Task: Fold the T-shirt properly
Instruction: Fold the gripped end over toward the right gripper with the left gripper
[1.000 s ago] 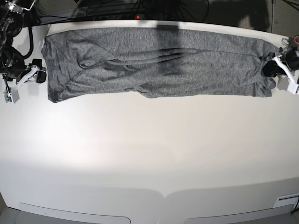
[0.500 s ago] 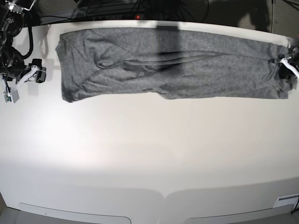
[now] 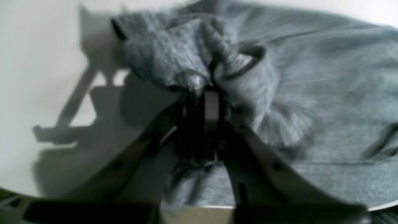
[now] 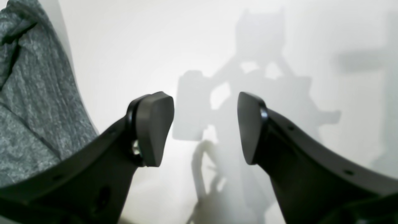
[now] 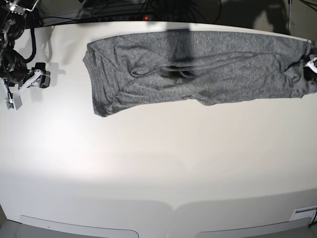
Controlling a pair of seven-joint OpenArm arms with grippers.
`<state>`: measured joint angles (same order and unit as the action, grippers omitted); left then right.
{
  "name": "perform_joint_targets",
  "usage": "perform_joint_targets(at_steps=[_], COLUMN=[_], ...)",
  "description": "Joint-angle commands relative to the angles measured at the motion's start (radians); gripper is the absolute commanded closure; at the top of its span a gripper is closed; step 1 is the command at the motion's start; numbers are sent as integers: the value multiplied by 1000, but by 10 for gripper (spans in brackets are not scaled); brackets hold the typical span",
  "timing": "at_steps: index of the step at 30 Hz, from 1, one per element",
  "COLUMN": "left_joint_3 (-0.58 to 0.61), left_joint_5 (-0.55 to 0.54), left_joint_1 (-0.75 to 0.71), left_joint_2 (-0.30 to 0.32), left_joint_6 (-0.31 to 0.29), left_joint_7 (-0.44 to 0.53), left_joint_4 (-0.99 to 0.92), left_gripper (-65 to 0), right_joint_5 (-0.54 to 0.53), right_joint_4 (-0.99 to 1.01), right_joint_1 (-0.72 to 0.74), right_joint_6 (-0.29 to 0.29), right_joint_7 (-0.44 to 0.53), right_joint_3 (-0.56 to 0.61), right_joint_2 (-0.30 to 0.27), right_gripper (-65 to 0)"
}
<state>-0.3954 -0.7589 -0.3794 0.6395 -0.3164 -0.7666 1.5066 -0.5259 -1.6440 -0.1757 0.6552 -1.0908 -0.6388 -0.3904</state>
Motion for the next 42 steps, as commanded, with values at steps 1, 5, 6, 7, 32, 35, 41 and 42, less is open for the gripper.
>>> perform_joint_targets(at_steps=[1, 5, 6, 7, 32, 35, 41, 42], left_joint_3=[-11, -10, -10, -10, 641, 668, 680, 680], left_joint_5=[10, 52, 51, 51, 420, 418, 408, 385], left_joint_1=[-11, -76, -90, -105, -25, -3, 3, 3], left_joint_2=[26, 16, 9, -2, -310, -310, -310, -309], left_joint_6=[29, 151, 169, 177, 411, 422, 404, 370], left_joint_7=[18, -24, -31, -33, 114, 113, 113, 113], left_joint_4=[69, 299, 349, 395, 567, 567, 567, 567], left_gripper=[0, 0, 0, 0, 0, 0, 0, -10], right_joint_5=[-8, -8, -8, -8, -2, -2, -2, -2], right_joint_4=[-16, -16, -16, -16, -16, -16, -16, -16], right_joint_1=[9, 9, 10, 10, 10, 10, 10, 10], right_joint_6=[3, 3, 3, 3, 3, 3, 3, 3], right_joint_7=[13, 13, 13, 13, 21, 22, 22, 22], right_joint_3=[3, 34, 42, 52, 108, 108, 108, 108], right_joint_2=[-19, -19, -19, -19, -20, -20, -19, -19], right_gripper=[-362, -362, -362, -362, -362, -362, -362, -362])
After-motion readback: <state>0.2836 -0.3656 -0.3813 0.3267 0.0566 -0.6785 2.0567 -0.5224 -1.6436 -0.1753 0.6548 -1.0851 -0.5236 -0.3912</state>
